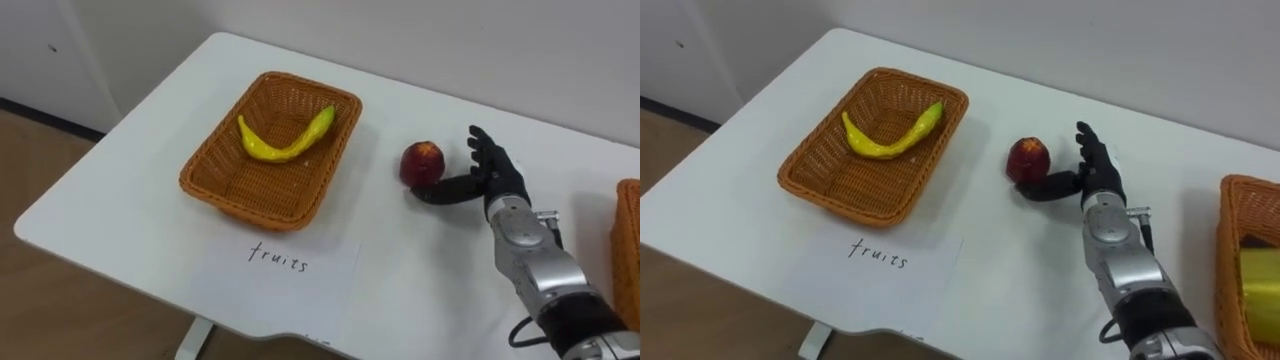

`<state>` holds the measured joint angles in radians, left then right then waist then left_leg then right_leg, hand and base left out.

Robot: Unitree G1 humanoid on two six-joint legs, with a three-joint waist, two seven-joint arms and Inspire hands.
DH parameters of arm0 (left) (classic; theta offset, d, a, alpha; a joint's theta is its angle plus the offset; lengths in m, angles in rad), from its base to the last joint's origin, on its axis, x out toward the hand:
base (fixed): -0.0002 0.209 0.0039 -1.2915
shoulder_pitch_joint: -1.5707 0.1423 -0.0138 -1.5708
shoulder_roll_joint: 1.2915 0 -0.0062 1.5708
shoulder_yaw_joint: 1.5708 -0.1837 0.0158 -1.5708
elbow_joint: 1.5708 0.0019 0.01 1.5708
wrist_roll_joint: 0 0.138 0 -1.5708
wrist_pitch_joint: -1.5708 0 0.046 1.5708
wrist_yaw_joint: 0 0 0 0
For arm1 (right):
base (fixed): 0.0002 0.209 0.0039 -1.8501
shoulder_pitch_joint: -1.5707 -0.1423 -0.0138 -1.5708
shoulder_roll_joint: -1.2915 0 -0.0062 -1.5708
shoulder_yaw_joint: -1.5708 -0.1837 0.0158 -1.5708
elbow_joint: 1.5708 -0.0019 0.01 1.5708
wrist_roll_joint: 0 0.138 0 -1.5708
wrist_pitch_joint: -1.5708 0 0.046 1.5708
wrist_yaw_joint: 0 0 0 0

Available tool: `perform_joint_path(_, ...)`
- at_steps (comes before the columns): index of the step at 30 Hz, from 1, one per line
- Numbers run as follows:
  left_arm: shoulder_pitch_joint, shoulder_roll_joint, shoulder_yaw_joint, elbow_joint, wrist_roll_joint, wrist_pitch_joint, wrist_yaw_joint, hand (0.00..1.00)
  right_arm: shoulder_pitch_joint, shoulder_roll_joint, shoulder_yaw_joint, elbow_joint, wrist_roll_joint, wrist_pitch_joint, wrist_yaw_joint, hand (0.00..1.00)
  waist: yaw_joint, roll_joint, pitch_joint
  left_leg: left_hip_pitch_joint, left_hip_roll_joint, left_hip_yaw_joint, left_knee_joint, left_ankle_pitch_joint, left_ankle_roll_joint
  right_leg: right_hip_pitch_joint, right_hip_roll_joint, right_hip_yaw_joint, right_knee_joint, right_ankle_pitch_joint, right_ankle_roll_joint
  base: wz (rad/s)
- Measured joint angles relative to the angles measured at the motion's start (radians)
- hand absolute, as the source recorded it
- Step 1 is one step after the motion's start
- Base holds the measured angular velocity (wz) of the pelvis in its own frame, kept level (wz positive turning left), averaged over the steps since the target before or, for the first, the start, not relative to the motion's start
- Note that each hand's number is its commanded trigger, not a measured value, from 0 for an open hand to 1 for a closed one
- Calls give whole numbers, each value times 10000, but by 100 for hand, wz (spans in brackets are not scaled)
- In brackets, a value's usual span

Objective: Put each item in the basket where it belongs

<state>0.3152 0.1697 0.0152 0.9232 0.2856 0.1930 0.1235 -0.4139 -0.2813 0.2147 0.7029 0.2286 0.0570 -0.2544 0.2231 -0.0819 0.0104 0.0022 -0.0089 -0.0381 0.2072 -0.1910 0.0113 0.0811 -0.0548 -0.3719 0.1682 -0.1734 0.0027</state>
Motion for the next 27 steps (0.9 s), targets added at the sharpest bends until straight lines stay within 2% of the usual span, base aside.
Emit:
perform_joint_path(7,-146,15,0,1,-1,-166,13,0,-93,-39,-12,3,-1,-148,-69,0,-1,-6,5,-283,-5,-31,2,0,0,-248,-5,-18,22,2,-2,0)
perform_joint_path(14,-176,-5,-6,20,-105,-236,29,0,-450,-384,-12,543,8,-385,-68,0,11,176,98,-461,-23,-90,247,-3,3,-288,-48,-218,41,5,-1,6)
perform_joint_path(21,-180,-10,-18,124,-143,-243,34,0,-542,-436,-12,796,6,-485,-49,0,10,340,29,-535,-26,-184,285,-3,1,-290,-69,-395,106,5,-2,5)
perform_joint_path(27,-193,-7,-20,218,-186,-244,77,0,-543,-435,-5,813,-37,-483,9,0,48,324,15,-590,-38,-188,291,8,14,-369,-98,-407,170,4,-1,0)
